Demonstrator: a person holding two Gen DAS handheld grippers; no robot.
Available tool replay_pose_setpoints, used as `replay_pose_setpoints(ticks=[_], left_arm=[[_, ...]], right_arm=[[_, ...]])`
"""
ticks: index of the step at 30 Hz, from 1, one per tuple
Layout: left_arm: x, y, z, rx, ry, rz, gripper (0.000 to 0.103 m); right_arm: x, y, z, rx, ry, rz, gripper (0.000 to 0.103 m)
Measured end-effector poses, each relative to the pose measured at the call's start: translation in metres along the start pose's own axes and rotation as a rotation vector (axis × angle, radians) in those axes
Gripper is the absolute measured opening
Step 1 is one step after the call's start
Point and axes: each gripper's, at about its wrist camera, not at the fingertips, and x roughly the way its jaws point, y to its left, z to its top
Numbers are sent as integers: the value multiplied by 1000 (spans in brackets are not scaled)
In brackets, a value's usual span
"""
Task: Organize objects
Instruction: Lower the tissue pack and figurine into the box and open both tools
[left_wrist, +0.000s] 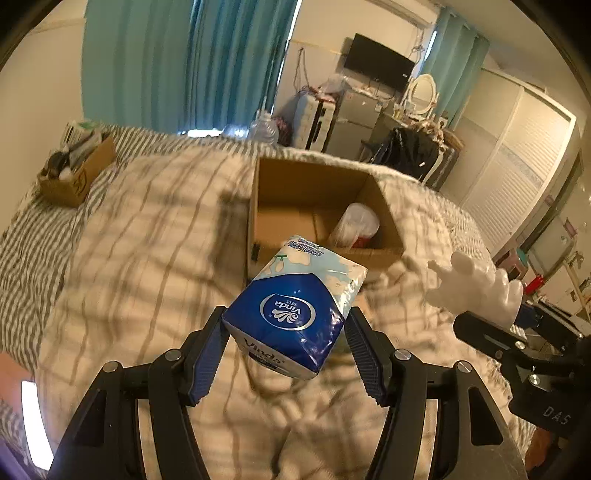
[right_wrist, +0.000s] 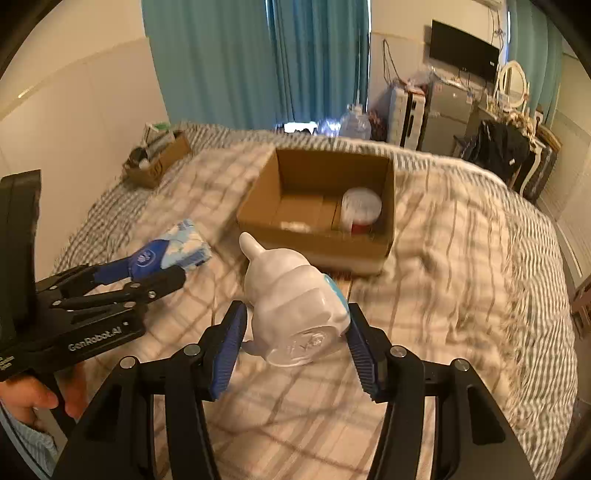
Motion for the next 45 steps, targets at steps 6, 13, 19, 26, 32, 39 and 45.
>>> replay_pose_setpoints(ticks=[6,13,19,26,32,39,45], left_arm=[[12,-10,43,25,-26,-20,65],[50,-23,97,86,-37,-14,65],[105,-27,133,113,-2,3,65],[161,-34,146,180,21,35,65],[185,-38,141,216,57,32,65],[165,-36,138,187,17,66,94],[113,-34,127,179,0,70,95]], right_arm=[[-2,-11,49,-17,-54,-1,54],[22,-40,111,-10,-89,-35,54],[79,-72,148,31,-66,-46,54],[151,-94,163,73,-14,-31,54],[171,-101,161,90,-26,-30,54],[132,-103,164,110,-128,-46,79],[71,-94,150,72,-165,-102,80]])
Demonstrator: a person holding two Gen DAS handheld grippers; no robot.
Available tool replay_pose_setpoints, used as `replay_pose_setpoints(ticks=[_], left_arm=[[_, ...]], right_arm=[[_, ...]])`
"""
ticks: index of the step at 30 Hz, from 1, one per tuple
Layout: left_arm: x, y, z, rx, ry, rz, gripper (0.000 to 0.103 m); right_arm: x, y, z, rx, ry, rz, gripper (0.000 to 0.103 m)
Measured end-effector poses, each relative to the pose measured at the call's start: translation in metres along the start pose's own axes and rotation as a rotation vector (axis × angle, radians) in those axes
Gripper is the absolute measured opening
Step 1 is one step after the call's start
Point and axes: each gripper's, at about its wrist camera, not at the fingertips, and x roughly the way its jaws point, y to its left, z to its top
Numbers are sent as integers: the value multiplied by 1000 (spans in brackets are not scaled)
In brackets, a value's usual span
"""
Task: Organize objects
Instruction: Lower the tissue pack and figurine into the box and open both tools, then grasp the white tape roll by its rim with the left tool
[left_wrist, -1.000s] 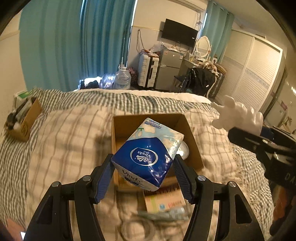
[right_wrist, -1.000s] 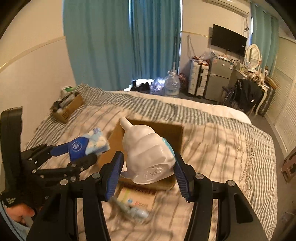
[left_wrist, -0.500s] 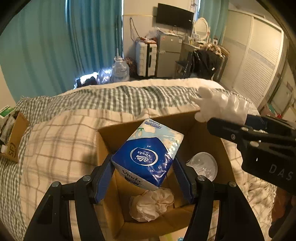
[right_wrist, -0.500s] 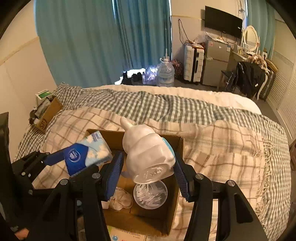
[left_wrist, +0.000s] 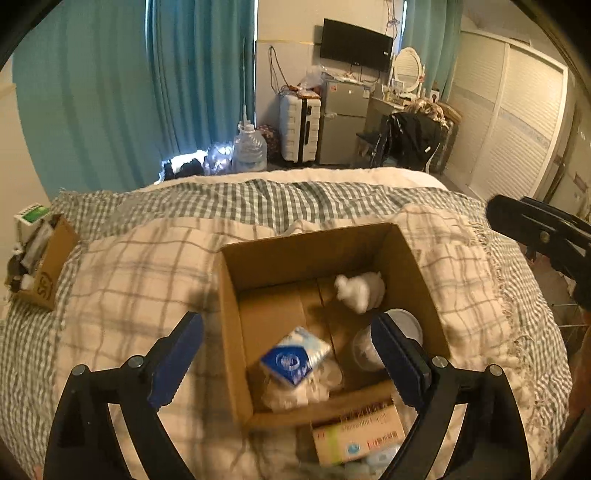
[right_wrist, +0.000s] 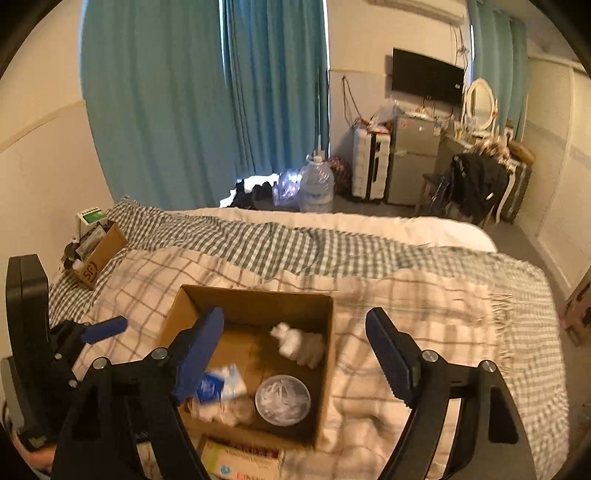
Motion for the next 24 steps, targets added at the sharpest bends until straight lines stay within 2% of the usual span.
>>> replay_pose_setpoints(ticks=[8,13,17,24], left_arm=[[-85,23,-32,-103,-55,33,99],[-108,31,-65,-145,-68,55,99],[-102,35,-101,-171,-43,73,99],[-55,36,-163,-194,66,128,99]], right_arm=[[-99,8,-20,-31,-36,-39,84],[-133,17,-47,-49,-46,-66,87],[-129,25,-84,-55,-13,-74,87],[-70,37,-159,-43,114,-40,87]])
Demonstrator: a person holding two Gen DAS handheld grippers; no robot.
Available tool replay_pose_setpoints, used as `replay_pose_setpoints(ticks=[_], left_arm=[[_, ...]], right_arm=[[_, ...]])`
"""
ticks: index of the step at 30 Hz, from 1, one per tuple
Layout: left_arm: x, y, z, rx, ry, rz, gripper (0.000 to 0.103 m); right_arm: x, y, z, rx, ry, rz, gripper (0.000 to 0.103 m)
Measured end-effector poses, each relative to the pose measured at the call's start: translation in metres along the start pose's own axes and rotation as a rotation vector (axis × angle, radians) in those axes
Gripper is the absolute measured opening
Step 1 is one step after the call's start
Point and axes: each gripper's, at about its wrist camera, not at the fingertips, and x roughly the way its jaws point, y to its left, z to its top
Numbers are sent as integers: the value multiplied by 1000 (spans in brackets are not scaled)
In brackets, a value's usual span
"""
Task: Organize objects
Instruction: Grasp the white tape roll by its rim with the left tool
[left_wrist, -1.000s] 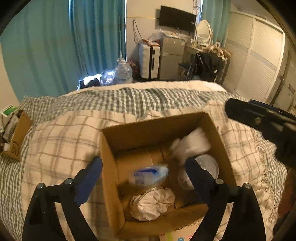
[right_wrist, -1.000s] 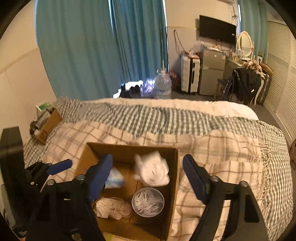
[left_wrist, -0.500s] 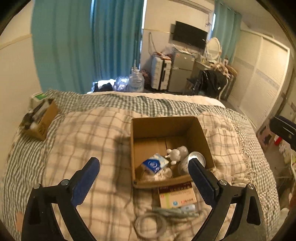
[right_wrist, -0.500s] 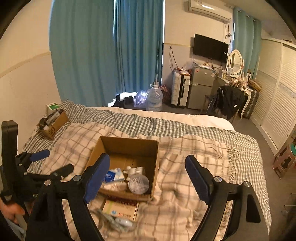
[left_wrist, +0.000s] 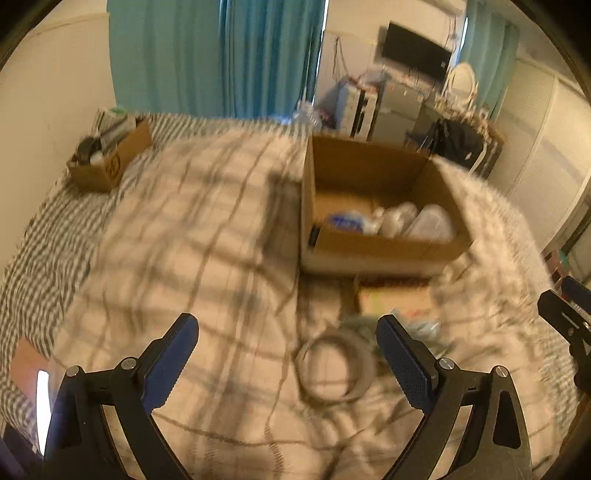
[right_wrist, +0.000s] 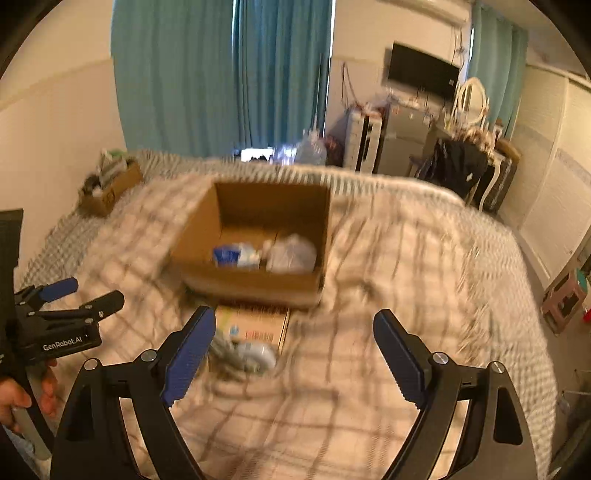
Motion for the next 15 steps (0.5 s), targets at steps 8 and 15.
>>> replay_pose_setpoints(ticks=[8,15], left_arm=[[47,-17,-36,105,115,-9,94],[89,-31,-41,141,223,-72,47]], right_arm=[[62,-1,-30,77,140,82,87],[85,-2,-39,107,203,104,87]])
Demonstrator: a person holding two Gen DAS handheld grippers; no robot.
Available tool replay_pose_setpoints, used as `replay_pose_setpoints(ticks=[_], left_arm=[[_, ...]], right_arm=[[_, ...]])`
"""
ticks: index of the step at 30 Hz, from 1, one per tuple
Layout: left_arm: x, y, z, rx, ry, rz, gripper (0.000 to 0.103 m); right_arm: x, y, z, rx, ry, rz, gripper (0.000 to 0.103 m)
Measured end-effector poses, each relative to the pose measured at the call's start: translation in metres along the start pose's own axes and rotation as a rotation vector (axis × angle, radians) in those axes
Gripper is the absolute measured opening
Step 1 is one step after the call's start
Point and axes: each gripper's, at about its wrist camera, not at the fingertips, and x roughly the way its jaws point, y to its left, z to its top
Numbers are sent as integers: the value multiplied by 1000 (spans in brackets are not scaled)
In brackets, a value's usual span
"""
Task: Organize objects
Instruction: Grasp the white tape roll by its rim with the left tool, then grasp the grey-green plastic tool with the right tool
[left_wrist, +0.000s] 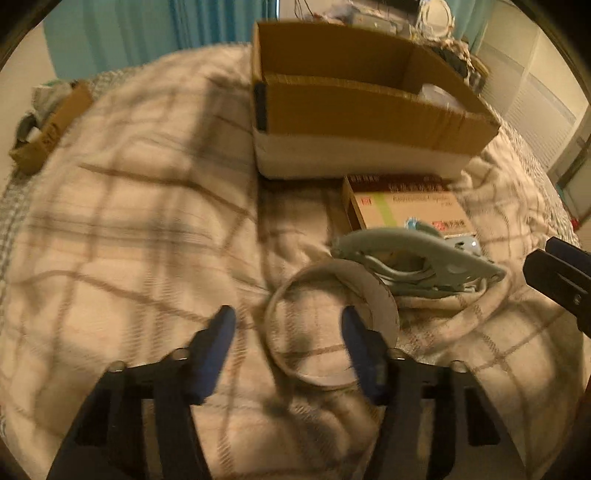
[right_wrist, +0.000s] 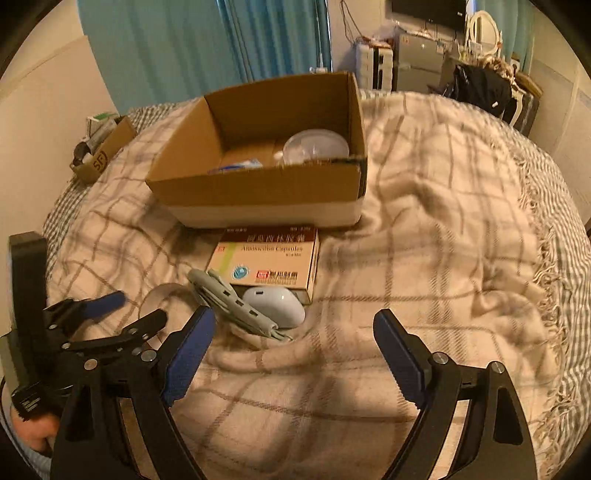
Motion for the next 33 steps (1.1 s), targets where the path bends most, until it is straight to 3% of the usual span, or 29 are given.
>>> replay_pose_setpoints(ticks=[1,2,5,6,12,21,27,31,33], left_arm=[[5,-1,0,5,18,-24,37],[7,-2,0,14,29,-17,36],[5,-1,-3,10,26,4,17],[2,2,-4,-3,26,9,6],[-34,21,-10,-52,-15,-33,3],[-80,71,6,-95,-75,67,3],[-80,92,0,-141,-80,43,3],[-70,93,-1,-151,-67,13,3],[-64,93,-2,-156,-61,3,3]], right_arm=[[2,0,0,1,5,-2,87],[2,0,1,2,8,-4,87],[3,1,1,0,13,-11,87],[2,2,1,-2,12,-14,87],[-6,9,7,-41,2,-1,87],[27,65,29,-240,56,-2,86],[73,86,23,-318,179,-12,61],[70,98,11,-359,180,-13,59],[75,106,2,-391,214,-25,45]])
